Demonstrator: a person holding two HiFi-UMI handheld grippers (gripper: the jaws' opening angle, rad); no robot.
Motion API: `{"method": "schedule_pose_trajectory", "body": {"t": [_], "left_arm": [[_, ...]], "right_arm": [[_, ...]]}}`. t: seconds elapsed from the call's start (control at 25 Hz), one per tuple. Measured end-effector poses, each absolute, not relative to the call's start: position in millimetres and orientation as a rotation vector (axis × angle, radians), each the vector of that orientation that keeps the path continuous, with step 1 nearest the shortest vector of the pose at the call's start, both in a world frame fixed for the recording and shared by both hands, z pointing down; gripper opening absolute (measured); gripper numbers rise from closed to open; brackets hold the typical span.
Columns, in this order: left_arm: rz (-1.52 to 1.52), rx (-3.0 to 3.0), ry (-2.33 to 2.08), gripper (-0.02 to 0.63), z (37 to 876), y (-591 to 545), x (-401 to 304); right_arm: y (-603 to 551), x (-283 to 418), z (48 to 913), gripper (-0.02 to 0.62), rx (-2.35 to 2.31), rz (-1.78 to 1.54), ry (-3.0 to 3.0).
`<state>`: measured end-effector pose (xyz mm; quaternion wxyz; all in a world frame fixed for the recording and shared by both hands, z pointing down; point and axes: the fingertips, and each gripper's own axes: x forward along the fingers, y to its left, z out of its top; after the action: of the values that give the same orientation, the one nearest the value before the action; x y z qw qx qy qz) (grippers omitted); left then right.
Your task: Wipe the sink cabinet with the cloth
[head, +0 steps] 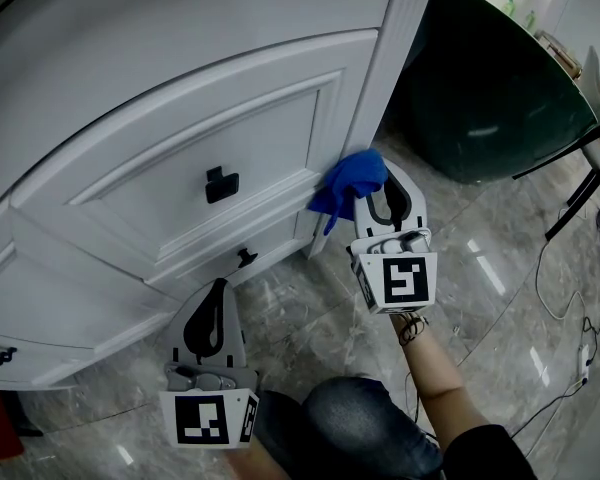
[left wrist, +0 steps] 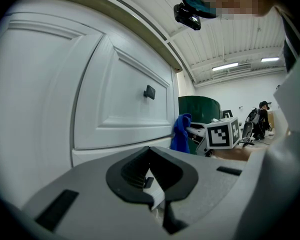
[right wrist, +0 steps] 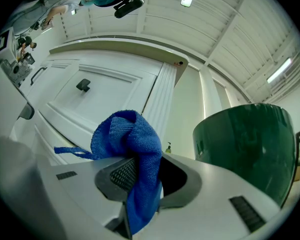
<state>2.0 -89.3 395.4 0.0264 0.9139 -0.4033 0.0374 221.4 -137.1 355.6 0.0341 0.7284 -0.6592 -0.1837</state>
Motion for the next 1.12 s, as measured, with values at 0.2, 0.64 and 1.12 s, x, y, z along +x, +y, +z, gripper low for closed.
{"method": "schedule_pose_trajectory", "body": {"t": [0.2, 0.64, 1.12], "left_arm": [[0.12, 2.829, -1.241, 0.0, 396.2, -89.4, 4.1], [0.128, 2.82, -1.235, 0.0, 400.0, -91.1, 6.1], [0.131, 2.828, -1.233, 0.0, 398.1, -89.4, 7.1]], "right_arm": [[-137.4, 222.5, 360.1, 0.114, 2.264, -0.541, -2.024], [-138.6, 222.9, 376.8, 0.114, 2.226, -0.527, -2.03], [-138.9, 223.2, 391.2, 0.114, 2.233, -0.503, -2.021]]}}
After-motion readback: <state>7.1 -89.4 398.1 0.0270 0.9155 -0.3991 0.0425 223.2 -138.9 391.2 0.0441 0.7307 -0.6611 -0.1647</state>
